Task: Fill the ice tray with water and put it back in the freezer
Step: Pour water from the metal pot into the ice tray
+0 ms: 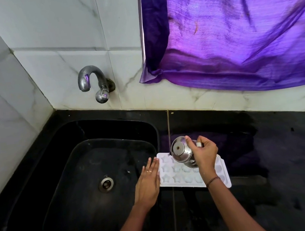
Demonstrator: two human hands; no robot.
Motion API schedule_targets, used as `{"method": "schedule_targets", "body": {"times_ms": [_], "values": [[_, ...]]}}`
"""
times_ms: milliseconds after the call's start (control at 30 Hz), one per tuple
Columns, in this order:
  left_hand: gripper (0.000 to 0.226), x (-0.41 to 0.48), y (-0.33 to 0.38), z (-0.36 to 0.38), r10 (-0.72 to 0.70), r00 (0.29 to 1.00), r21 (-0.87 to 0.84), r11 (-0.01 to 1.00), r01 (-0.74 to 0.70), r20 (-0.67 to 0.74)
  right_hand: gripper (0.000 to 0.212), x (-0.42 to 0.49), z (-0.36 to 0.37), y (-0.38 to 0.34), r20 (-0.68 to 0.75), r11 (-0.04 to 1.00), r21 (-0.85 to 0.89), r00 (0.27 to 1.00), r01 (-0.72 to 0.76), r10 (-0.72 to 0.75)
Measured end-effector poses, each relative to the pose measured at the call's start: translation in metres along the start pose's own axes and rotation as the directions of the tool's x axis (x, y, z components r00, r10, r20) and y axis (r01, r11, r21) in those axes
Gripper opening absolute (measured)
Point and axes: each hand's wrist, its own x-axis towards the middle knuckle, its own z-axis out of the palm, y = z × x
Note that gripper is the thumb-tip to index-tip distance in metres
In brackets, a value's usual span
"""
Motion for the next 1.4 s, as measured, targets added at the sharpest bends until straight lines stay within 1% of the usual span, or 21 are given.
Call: {"method": "schedule_targets", "body": {"times_ms": [467, 567, 667, 933, 1033, 1167, 1300, 1400], "values": [[0.061, -0.001, 0.001, -0.002, -0.011, 1.000, 0.035, 0.999, 0.012, -0.010, 0.044, 0.002, 0.000, -0.001, 0.011, 0.998, -0.043, 0.999, 0.050, -0.049], [0.059, 0.000, 0.002, -0.002, -0.012, 1.000, 0.041, 0.999, 0.012, -0.007, 0.044, 0.004, 0.000, -0.002, 0.003, 0.997, -0.052, 0.999, 0.050, -0.050], [0.062, 0.000, 0.003, -0.004, -0.006, 1.000, 0.060, 0.998, 0.006, -0.004, 0.046, 0.005, -0.001, -0.004, -0.001, 0.998, -0.043, 0.999, 0.049, -0.050], [0.062, 0.001, 0.002, -0.005, 0.001, 1.000, 0.112, 0.994, 0.000, -0.003, 0.050, 0.005, -0.005, -0.006, -0.027, 0.999, 0.016, 0.999, -0.046, 0.047], [0.065, 0.002, 0.003, -0.006, 0.000, 1.000, 0.103, 0.995, 0.000, 0.007, 0.052, 0.005, -0.008, -0.007, -0.052, 0.992, 0.076, 0.993, -0.102, 0.106], [0.066, 0.000, 0.003, -0.006, -0.013, 1.000, 0.105, 0.994, 0.012, 0.014, 0.048, 0.007, -0.016, -0.004, -0.078, 0.978, 0.135, 0.983, -0.156, 0.167], [0.067, 0.001, 0.004, -0.007, -0.023, 0.999, 0.105, 0.994, 0.020, 0.024, 0.049, 0.009, -0.024, -0.003, -0.092, 0.978, 0.141, 0.982, -0.154, 0.168], [0.065, 0.000, 0.004, -0.006, -0.037, 0.999, 0.101, 0.994, 0.034, 0.030, 0.046, 0.010, -0.030, -0.002, -0.107, 0.984, 0.110, 0.983, -0.140, 0.152]]}}
